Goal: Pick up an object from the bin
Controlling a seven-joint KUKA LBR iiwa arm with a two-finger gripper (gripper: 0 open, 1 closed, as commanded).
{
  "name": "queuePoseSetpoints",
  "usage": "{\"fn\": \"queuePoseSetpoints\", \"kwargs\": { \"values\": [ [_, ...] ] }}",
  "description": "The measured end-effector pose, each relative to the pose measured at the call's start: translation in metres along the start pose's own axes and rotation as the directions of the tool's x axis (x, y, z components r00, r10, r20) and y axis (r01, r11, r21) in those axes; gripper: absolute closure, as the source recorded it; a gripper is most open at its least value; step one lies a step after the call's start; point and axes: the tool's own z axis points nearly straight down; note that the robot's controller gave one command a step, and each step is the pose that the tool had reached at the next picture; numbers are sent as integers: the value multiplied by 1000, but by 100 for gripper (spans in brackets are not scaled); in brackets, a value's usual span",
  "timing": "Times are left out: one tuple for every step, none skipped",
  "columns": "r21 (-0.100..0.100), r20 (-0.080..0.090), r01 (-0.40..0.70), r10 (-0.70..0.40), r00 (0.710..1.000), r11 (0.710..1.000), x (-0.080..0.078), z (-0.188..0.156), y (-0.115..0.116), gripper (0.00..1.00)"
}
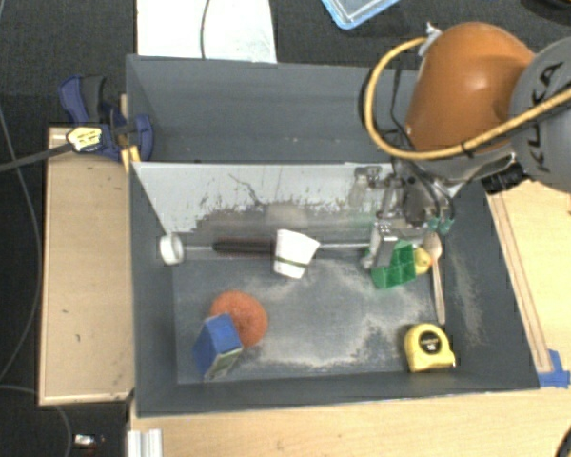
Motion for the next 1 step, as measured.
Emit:
{"fn": "queuePoseSetpoints", "kwargs": {
  "values": [
    [0, 8, -1, 1, 1000, 1000, -1, -5, 0, 0]
  ]
}}
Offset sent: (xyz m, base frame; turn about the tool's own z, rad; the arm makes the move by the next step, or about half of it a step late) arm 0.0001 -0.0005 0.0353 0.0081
